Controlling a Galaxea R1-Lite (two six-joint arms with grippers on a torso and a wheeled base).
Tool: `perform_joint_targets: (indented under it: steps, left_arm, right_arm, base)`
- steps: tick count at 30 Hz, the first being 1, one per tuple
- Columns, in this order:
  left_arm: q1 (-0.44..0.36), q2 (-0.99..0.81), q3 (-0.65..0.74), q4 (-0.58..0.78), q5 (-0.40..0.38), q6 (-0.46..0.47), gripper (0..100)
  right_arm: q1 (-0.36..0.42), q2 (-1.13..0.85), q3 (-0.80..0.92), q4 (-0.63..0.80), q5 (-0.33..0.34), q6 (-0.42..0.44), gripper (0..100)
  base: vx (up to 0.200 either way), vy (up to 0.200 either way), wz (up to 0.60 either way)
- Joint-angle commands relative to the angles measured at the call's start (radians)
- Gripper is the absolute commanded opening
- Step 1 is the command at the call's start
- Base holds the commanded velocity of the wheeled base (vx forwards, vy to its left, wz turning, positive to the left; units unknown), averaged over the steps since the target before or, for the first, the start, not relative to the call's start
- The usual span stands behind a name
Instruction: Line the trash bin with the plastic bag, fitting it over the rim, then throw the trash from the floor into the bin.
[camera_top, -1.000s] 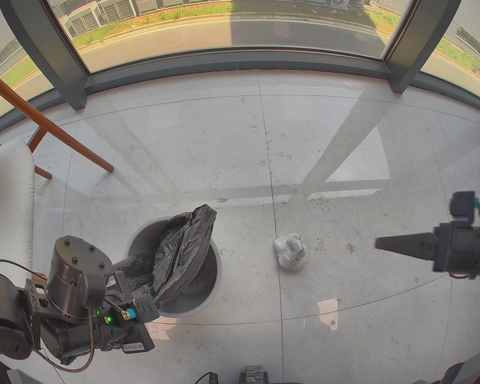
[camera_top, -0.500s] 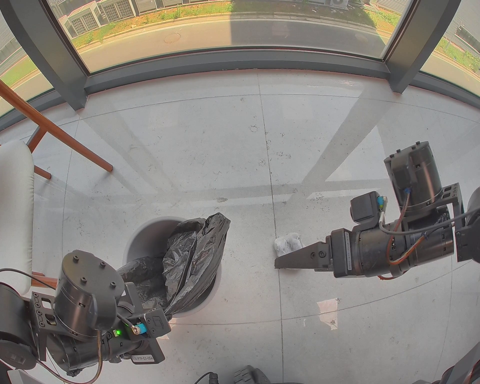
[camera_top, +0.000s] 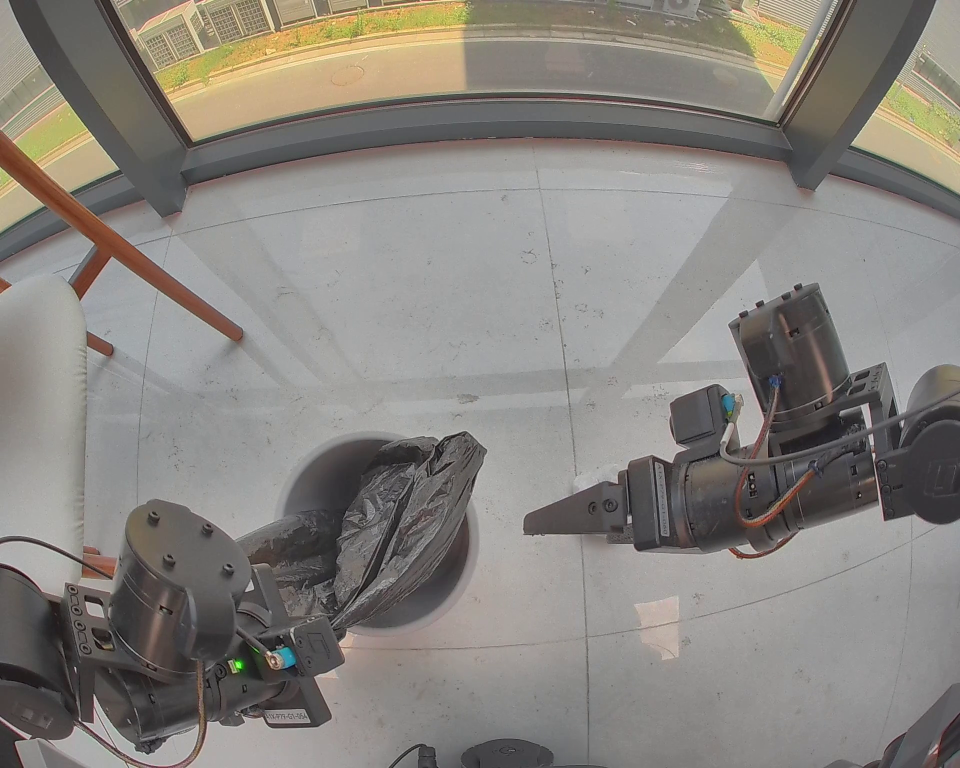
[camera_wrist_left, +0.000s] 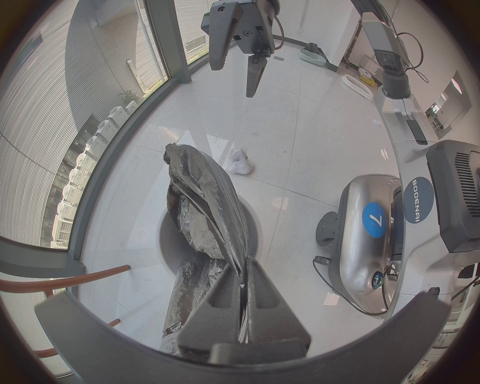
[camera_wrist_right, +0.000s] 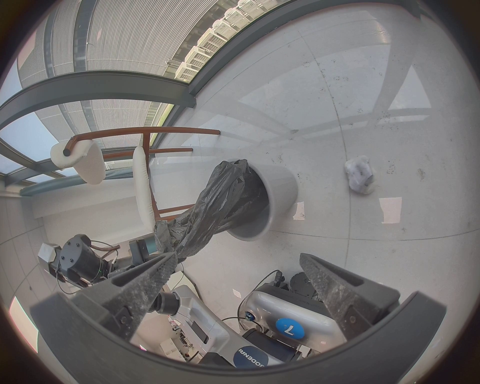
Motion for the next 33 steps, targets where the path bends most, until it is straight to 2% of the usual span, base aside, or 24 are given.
perform_joint_targets:
  steps: [1, 3, 8, 16, 18, 25, 29, 33]
  left_arm:
    - [-0.005, 0.017, 0.000, -0.042, 0.001, 0.002, 0]
    - [-0.026, 0.052, 0.003, -0.077, 0.004, -0.002, 0]
    - [-0.065, 0.113, 0.003, -0.175, 0.047, -0.002, 0]
    - [-0.175, 0.159, -0.003, -0.209, 0.245, 0.001, 0]
    - [-0.189, 0.164, -0.003, -0.209, 0.269, 0.004, 0]
    - [-0.207, 0.210, -0.018, -0.260, 0.277, 0.050, 0]
    - [-0.207, 0.225, -0.026, -0.269, 0.279, 0.059, 0]
    - [-0.207, 0.224, -0.020, -0.267, 0.280, 0.056, 0]
  right_arm:
    - [0.000, 0.018, -0.037, 0.005, -0.002, 0.030, 100]
    - [0.000, 0.032, -0.062, 0.013, -0.005, 0.053, 100]
    - [0.000, 0.064, -0.106, 0.019, -0.011, 0.104, 100]
    - [0.011, 0.116, -0.117, 0.036, -0.062, 0.109, 100]
    - [0.011, 0.127, -0.132, 0.040, -0.063, 0.109, 100]
    - [0.013, 0.208, -0.226, 0.043, -0.065, 0.110, 100]
    - [0.026, 0.251, -0.253, 0.042, -0.103, 0.107, 100]
    - [0.026, 0.260, -0.252, 0.042, -0.111, 0.104, 100]
  base:
    - [0.000, 0.200, 0.00]
    - [0.000, 0.200, 0.00]
    - [0.000, 0.000, 0.00]
    - [0.000, 0.000, 0.00]
    - [0.000, 0.000, 0.00]
    - [0.000, 0.000, 0.00]
    - [0.000, 0.000, 0.00]
    - [0.000, 0.000, 0.00]
